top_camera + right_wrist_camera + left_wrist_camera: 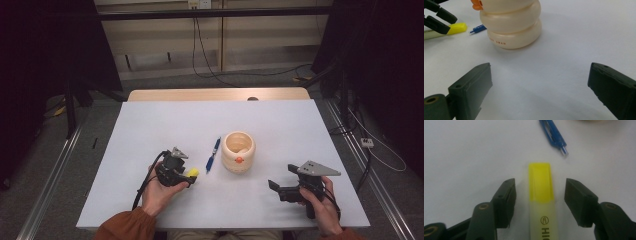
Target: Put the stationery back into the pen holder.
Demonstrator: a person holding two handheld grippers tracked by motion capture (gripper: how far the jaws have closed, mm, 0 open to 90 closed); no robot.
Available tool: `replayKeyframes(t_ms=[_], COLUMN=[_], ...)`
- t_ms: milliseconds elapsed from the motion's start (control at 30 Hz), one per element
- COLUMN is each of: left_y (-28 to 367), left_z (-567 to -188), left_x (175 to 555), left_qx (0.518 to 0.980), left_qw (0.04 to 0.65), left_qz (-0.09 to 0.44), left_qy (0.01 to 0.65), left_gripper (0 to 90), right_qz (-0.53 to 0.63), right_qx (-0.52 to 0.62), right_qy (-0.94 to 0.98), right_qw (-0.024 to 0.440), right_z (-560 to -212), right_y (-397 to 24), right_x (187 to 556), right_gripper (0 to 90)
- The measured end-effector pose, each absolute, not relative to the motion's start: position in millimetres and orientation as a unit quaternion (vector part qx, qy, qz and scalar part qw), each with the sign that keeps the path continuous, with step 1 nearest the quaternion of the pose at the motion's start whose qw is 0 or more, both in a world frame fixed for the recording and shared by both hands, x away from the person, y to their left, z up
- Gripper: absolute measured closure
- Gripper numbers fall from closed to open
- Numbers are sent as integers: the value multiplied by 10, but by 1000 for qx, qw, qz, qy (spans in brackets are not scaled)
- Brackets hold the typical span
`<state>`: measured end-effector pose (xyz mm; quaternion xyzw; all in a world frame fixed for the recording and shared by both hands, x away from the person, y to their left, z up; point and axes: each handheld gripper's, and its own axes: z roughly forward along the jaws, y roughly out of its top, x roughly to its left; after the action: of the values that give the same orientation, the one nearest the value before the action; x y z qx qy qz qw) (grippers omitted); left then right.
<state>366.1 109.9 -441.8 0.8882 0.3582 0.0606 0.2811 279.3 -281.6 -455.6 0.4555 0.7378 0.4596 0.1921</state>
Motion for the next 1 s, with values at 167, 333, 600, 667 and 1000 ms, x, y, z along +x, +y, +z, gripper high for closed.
replayKeyframes(t_ms=[167, 333, 600, 667, 1000], left_y=[1100, 1084, 1060, 1068, 1110], left_z=[-4415, -4419, -4404, -4406, -4412], left_x=[3632, 3630, 3646, 3649, 3646], left_qx=[893, 892, 897, 896, 890], left_qw=[271, 267, 254, 257, 273], left_qz=[70, 72, 76, 73, 68], left_qy=[351, 358, 354, 356, 359], left_gripper=[529, 550, 612, 638, 671], right_qz=[459, 459, 459, 459, 459], right_qx=[456, 456, 456, 456, 455], right_qy=[738, 738, 738, 738, 739], right_qw=[192, 192, 192, 191, 191], right_z=[-4556, -4557, -4558, -4562, -4561], right_y=[-2819, -2814, -2807, -2808, -2809], right_x=[2791, 2790, 2790, 2793, 2788], right_gripper=[53, 54, 54, 56, 55])
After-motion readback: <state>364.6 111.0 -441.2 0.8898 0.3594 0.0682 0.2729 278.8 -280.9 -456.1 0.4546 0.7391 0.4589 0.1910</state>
